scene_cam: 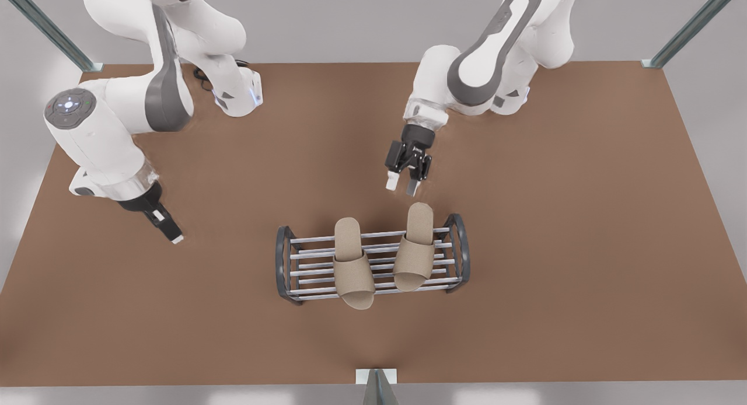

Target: Place the right shoe on the shoe rack with the right arm, and place the left shoe on the shoe rack with the left arm

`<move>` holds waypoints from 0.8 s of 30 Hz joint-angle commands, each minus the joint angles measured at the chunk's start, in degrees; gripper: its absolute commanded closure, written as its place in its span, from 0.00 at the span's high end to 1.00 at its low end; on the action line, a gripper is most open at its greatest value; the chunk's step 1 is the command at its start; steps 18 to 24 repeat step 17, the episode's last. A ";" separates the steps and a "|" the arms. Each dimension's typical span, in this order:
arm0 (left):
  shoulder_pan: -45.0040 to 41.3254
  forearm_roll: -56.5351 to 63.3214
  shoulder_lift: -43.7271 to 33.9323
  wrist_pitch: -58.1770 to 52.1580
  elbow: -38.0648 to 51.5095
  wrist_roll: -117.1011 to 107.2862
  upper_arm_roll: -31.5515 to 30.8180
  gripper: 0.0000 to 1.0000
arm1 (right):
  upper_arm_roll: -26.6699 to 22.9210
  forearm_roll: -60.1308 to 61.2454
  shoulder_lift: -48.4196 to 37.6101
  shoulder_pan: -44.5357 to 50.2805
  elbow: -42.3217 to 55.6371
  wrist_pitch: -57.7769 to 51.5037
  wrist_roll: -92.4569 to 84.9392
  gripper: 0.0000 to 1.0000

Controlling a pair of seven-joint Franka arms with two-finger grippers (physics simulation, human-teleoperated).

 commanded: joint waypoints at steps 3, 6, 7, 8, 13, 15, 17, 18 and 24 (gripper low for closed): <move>20.56 -68.77 -0.66 -70.46 20.45 145.79 9.29 1.00 | -0.57 3.71 -0.43 -0.40 -0.29 -27.66 -50.19 1.00; 41.21 -70.63 1.71 -68.34 18.78 150.05 -9.40 1.00 | -0.49 2.82 0.71 -0.13 0.94 -27.57 -50.36 1.00; 47.74 -70.46 1.80 -68.26 18.78 150.05 -16.55 1.00 | -0.49 3.09 1.06 -0.22 0.94 -27.48 -50.19 1.00; 48.96 -70.37 1.71 -68.34 18.78 150.58 -17.25 1.00 | -0.49 2.91 0.97 -0.22 0.94 -27.57 -50.19 1.00; 51.34 -70.11 2.94 -68.34 15.79 160.95 -19.01 1.00 | -0.49 2.91 1.41 -0.05 0.94 -27.48 -50.36 1.00; 51.61 -69.75 3.47 -68.34 15.44 160.95 -18.92 1.00 | -0.49 2.91 1.41 0.04 0.94 -27.48 -50.10 1.00; 51.69 -69.75 3.64 -68.34 15.44 160.95 -18.92 1.00 | -0.49 2.82 1.41 0.04 0.94 -27.48 -50.10 1.00; 51.69 -69.75 3.64 -68.34 15.44 160.95 -18.92 1.00 | -0.49 2.82 1.41 0.04 0.94 -27.48 -50.10 1.00; 51.69 -69.75 3.64 -68.34 15.44 160.95 -18.92 1.00 | -0.49 2.82 1.41 0.04 0.94 -27.48 -50.10 1.00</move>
